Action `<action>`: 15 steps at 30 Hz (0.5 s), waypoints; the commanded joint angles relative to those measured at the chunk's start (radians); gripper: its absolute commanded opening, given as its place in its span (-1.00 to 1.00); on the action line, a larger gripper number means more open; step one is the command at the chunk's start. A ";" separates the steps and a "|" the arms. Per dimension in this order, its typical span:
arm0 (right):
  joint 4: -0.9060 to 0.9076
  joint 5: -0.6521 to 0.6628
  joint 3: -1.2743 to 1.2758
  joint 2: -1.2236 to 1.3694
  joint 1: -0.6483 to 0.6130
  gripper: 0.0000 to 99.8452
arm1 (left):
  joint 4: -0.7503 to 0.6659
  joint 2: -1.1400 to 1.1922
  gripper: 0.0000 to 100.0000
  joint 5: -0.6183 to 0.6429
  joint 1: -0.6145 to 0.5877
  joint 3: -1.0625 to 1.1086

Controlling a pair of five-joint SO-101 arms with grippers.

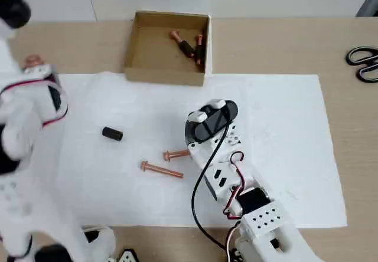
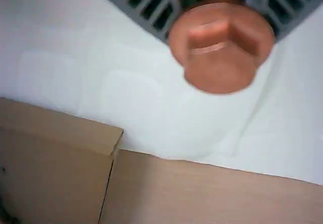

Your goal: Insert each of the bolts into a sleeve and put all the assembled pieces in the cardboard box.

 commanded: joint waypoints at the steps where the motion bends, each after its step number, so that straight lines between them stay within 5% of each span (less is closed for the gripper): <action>1: -0.022 0.008 -0.069 -0.022 -0.004 -0.99 | 0.003 -0.106 -0.99 0.008 -0.003 0.058; 7: -0.021 0.009 -0.064 -0.022 -0.007 -0.99 | -0.008 -0.242 -0.99 0.012 0.005 0.239; 11: -0.031 0.005 -0.064 -0.022 -0.031 -0.99 | -0.175 -0.387 -0.99 0.035 0.077 0.380; 15: -0.150 0.003 -0.040 -0.024 -0.081 -0.99 | -0.417 -0.612 -0.99 0.219 0.207 0.630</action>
